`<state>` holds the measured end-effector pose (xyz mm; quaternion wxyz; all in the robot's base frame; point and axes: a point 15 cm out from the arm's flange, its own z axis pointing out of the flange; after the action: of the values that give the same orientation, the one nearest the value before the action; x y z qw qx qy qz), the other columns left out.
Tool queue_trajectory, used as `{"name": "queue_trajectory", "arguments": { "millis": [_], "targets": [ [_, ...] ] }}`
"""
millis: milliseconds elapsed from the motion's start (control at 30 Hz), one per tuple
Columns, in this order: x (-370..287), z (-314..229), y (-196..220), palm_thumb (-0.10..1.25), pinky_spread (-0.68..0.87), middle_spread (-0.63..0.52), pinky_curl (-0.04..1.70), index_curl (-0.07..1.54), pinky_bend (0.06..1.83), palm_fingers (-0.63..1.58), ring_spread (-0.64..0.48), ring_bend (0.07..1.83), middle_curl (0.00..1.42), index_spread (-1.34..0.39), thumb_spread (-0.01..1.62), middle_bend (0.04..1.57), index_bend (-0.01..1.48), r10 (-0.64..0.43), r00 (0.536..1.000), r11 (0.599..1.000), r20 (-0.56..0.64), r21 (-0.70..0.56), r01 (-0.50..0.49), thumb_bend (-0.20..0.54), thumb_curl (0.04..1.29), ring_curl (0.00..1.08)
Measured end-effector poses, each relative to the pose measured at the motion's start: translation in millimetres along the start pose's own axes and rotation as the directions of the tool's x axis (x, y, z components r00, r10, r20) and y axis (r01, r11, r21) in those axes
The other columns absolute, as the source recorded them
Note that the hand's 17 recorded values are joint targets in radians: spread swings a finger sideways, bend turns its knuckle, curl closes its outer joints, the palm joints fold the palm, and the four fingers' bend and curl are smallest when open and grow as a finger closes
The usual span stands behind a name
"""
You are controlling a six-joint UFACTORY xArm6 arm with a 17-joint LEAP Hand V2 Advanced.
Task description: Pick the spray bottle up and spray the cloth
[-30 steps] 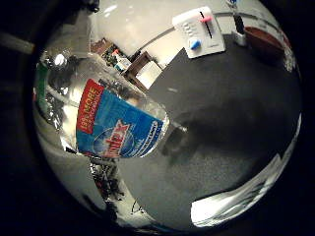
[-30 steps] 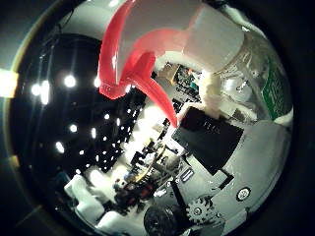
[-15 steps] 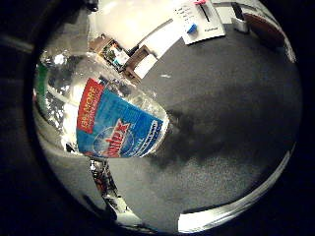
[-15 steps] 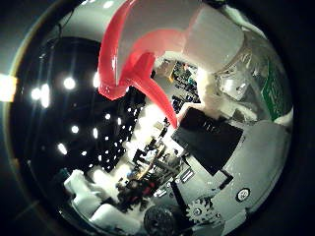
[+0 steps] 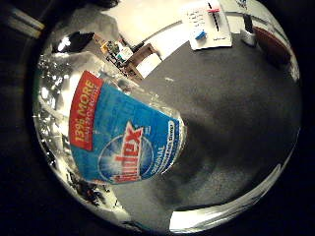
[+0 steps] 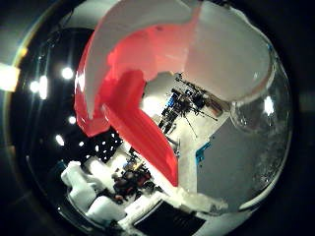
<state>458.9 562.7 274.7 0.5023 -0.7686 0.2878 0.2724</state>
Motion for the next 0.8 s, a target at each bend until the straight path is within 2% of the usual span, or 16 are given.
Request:
{"name": "queue_trajectory", "arguments": {
  "millis": [100,267,433,500,633,800],
  "targets": [
    [-1,-2,-3,0.41,0.52,-0.17,0.37,0.45,1.07,0.23,0.09,0.71,0.37,-0.53,1.01,0.44,0.48,-0.003,1.0,1.0,0.0,0.004,0.003,-0.03,0.47,0.2],
    [0,-9,-4,0.37,0.61,-0.14,0.3,0.41,1.0,0.18,0.18,0.61,0.35,-0.51,1.0,0.35,0.4,-0.02,1.0,1.0,-0.019,-0.014,0.02,-0.036,0.44,0.17],
    [2,-22,-9,0.28,0.63,-0.11,0.26,0.36,0.95,0.1,0.23,0.53,0.33,-0.47,0.98,0.26,0.24,-0.067,0.996,0.996,-0.063,-0.056,0.063,-0.042,0.39,0.16],
    [4,-24,-8,0.21,0.63,-0.08,0.25,0.34,0.93,0.0,0.27,0.48,0.33,-0.45,0.94,0.22,0.17,-0.079,0.994,0.994,-0.077,-0.076,0.073,-0.052,0.37,0.16],
    [14,-32,2,0.09,0.61,0.04,0.24,0.28,0.89,-0.13,0.31,0.38,0.29,-0.42,0.86,0.16,0.13,-0.129,0.983,0.98,-0.133,-0.168,0.106,-0.044,0.34,0.16],
    [18,-42,2,0.06,0.6,0.1,0.24,0.23,0.87,-0.12,0.33,0.33,0.25,-0.41,0.82,0.15,0.13,-0.115,0.982,0.976,-0.153,-0.202,0.083,-0.042,0.33,0.17]
  ]
}}
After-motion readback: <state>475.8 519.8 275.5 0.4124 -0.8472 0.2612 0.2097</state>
